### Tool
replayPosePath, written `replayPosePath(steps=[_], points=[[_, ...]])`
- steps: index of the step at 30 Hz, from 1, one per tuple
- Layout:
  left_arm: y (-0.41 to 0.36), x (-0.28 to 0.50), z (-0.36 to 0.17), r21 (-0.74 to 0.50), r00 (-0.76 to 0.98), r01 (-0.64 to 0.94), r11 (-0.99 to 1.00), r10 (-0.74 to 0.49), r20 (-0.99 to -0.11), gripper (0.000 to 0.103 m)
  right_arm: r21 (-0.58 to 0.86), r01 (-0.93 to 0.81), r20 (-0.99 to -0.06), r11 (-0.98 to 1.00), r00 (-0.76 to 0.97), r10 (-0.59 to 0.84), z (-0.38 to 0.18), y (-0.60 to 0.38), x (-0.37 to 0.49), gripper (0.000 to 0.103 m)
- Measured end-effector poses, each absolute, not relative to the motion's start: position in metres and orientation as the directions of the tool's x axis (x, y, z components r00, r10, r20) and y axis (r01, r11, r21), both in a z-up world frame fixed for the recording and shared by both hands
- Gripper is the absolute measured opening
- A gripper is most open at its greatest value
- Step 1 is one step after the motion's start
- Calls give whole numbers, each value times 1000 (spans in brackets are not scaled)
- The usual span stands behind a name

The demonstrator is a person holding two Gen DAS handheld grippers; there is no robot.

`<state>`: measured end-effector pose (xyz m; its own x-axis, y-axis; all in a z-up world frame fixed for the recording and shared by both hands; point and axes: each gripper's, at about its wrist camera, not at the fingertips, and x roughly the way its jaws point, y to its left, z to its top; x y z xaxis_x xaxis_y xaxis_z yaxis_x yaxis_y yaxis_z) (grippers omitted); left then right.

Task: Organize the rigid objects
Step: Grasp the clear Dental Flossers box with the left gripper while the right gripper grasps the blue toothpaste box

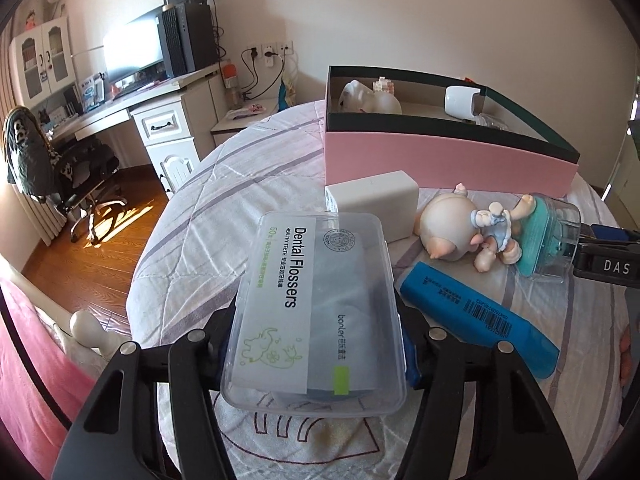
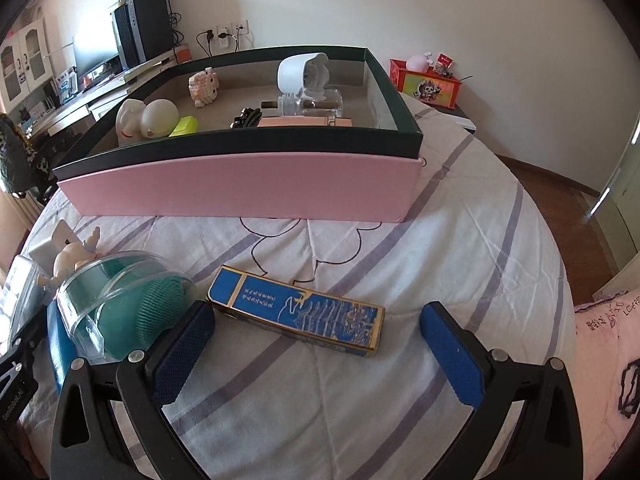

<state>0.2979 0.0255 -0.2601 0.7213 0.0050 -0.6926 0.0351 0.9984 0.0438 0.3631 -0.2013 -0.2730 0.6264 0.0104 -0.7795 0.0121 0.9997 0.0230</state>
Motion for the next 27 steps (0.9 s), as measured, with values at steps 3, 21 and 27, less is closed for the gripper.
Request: replayPosePath(steps=[3, 21, 27], points=[[22, 294, -256, 38, 725, 55, 998, -14, -688, 62, 38, -4, -778, 999, 627, 33, -273, -203, 365, 102], [7, 263, -224, 5, 757, 136, 991, -101, -646, 62, 93, -122, -694, 988, 704, 152, -259, -201, 311, 66], [-5, 249, -197, 9, 797, 167, 986, -129, -590, 62, 100, -133, -613, 986, 772, 166, -224, -197, 287, 66]])
